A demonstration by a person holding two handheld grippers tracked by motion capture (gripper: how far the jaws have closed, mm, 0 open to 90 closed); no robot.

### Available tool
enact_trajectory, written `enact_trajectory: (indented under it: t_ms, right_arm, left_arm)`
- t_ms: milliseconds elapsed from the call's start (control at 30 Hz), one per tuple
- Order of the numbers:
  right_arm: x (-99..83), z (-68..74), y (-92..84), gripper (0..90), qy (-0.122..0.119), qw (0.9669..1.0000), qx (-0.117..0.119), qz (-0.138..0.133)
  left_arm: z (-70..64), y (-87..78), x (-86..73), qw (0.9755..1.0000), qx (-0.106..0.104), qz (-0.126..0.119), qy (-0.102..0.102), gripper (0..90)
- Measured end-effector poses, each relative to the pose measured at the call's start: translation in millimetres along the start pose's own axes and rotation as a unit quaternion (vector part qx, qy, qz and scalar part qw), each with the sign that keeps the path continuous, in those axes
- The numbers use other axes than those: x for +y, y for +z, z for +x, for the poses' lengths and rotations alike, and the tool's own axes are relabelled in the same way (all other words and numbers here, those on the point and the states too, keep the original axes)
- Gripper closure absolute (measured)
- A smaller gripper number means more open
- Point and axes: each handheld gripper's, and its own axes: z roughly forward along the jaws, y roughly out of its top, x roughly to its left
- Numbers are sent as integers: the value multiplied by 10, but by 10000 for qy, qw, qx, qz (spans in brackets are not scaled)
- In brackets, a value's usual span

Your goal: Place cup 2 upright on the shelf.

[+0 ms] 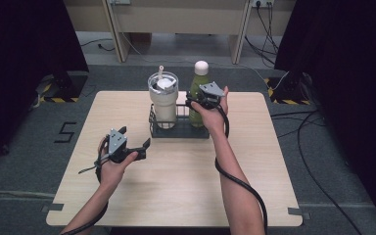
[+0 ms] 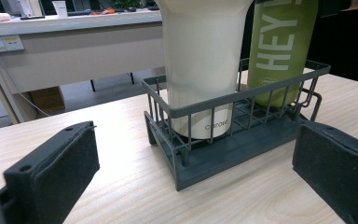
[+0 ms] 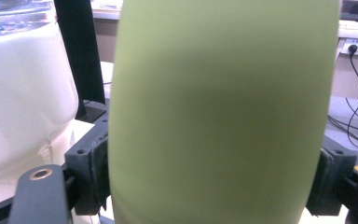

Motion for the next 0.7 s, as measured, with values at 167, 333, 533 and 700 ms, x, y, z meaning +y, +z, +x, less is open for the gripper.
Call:
enact_trajectory:
  t_ms: [167, 333, 533, 700]
  right_arm:
    - [-21, 19, -1, 151, -25, 9999, 108, 51]
    - [-24, 27, -3, 148, -28, 9999, 96, 22]
    - [-29, 40, -32, 133, -69, 9999, 124, -8]
    - [-34, 40, -62, 122, -117, 9998, 126, -19]
  left_arm:
    - [2, 0, -2, 10000, 5, 6, -7, 0]
    - [9, -6, 2, 10000, 21, 3, -11, 0]
    - [8, -6, 4, 10000, 21, -4, -17, 0]
    - [17, -8, 6, 10000, 39, -12, -19, 0]
